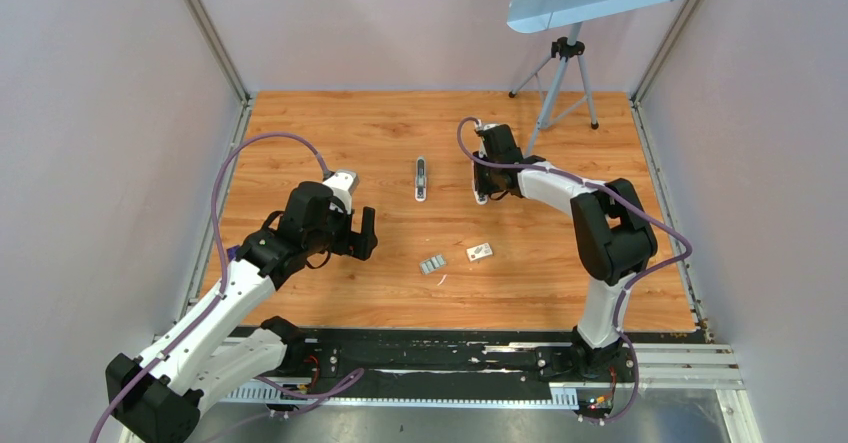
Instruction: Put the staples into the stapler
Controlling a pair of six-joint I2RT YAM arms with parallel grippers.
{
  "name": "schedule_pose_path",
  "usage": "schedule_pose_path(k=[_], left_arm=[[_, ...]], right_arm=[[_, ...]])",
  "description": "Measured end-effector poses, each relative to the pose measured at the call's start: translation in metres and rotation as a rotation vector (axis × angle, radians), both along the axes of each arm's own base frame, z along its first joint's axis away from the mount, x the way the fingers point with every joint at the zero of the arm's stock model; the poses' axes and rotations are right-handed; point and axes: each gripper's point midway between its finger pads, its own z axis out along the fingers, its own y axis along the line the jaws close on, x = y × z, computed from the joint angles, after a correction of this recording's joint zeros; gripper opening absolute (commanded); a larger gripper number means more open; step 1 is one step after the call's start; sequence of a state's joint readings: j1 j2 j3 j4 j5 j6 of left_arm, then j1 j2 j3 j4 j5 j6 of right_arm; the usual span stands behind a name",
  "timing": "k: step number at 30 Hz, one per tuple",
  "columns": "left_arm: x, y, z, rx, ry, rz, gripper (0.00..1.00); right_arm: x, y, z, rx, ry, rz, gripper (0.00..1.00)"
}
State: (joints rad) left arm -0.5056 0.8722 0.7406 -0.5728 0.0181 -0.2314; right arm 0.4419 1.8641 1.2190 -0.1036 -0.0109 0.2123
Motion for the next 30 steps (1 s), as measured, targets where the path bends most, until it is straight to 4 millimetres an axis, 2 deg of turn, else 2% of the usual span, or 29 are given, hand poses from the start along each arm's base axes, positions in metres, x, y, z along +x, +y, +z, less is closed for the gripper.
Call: schedule_pose_path(k=[30], left_arm=[[0.0003, 0.0007, -0.0002, 0.003, -0.001, 0.003, 1.0]], right_arm=[[0.0037, -0.003, -0.0024, 0.002, 0.005, -0.006, 0.19]])
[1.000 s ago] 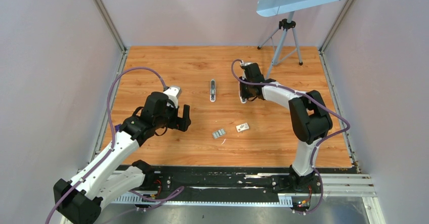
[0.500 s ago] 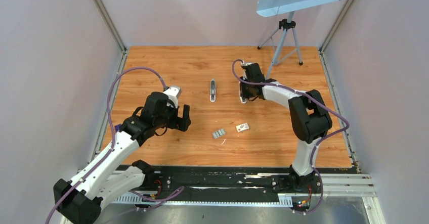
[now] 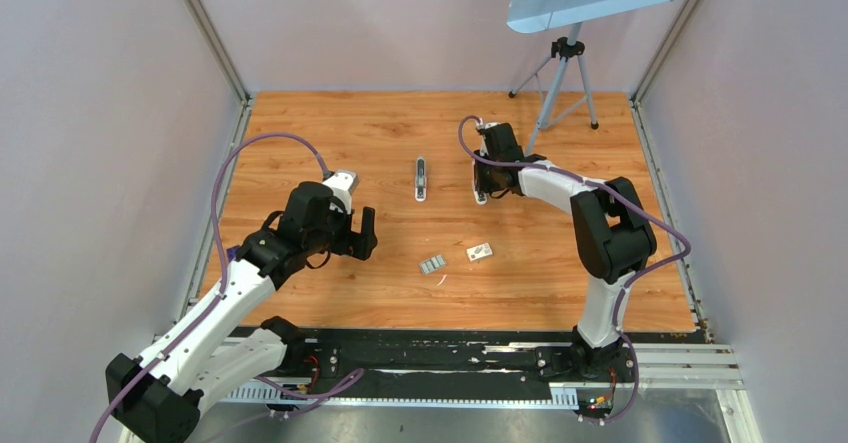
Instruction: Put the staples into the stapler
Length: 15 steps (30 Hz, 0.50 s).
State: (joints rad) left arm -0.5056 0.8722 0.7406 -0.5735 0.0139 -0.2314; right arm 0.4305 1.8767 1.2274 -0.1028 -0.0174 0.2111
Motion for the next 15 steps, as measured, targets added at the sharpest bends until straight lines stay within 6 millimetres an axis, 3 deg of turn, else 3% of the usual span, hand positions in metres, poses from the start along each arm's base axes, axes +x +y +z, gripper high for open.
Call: schedule_pose_path(k=[15], left_arm=[[0.0, 0.0, 0.0004, -0.001, -0.001, 0.0, 1.0]], right_arm=[[0.0017, 0.0008, 0.0031, 0.003, -0.006, 0.0, 0.19]])
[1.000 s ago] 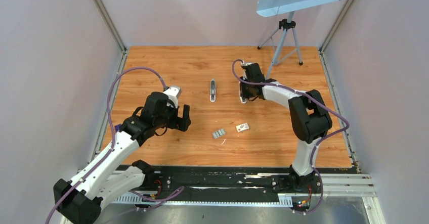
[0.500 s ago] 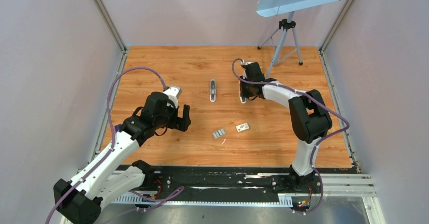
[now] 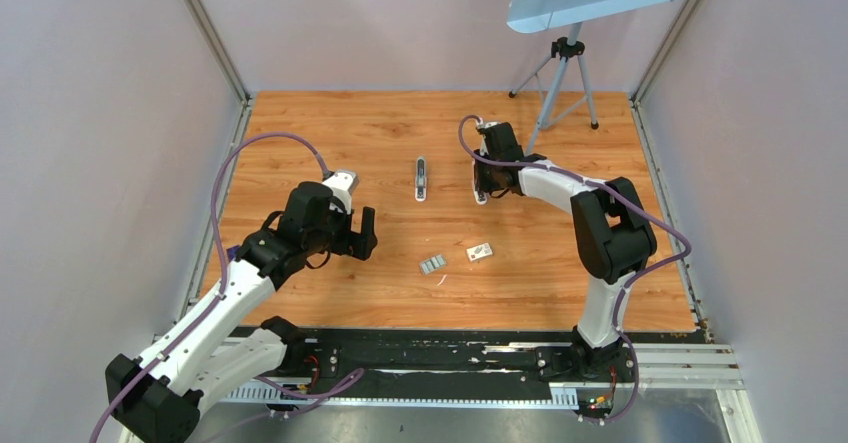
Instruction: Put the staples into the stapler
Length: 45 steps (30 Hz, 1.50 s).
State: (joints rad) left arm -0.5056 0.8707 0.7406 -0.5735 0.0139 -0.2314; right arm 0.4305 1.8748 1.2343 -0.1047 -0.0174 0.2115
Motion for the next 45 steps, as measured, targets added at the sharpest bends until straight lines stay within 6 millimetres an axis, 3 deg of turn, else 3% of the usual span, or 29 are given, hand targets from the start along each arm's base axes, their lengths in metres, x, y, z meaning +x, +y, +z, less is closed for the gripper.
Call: schedule_pose_path(k=[45], left_arm=[[0.0, 0.0001, 0.0, 0.0, 0.0, 0.0, 1.0]], right_arm=[[-0.0063, -0.0023, -0.0005, -0.001, 0.016, -0.004, 0.18]])
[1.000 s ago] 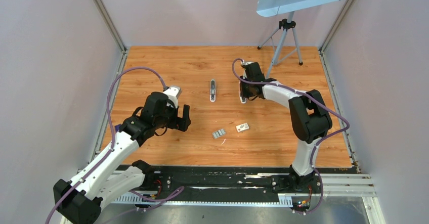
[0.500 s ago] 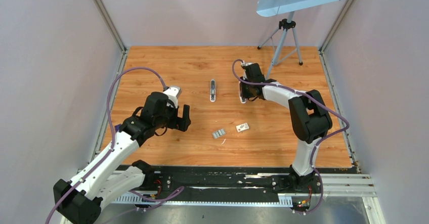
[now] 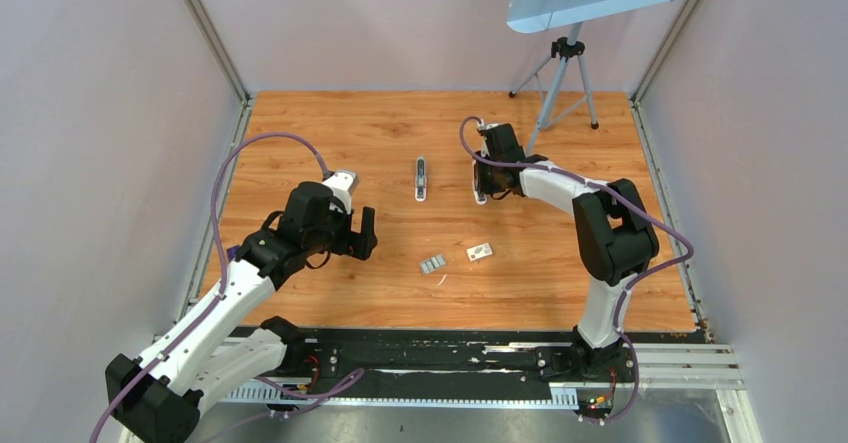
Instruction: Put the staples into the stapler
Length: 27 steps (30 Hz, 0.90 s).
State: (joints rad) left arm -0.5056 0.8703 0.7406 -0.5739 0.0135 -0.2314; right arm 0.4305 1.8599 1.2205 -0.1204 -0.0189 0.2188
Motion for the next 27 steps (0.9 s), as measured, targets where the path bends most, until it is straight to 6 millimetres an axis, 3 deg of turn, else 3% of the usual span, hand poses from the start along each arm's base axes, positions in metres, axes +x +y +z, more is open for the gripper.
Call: schedule_pose_path(k=[27], left_arm=[[-0.0001, 0.0001, 0.0006, -0.001, -0.002, 0.0, 1.0]], right_arm=[[-0.0011, 0.003, -0.0018, 0.011, 0.008, 0.013, 0.18]])
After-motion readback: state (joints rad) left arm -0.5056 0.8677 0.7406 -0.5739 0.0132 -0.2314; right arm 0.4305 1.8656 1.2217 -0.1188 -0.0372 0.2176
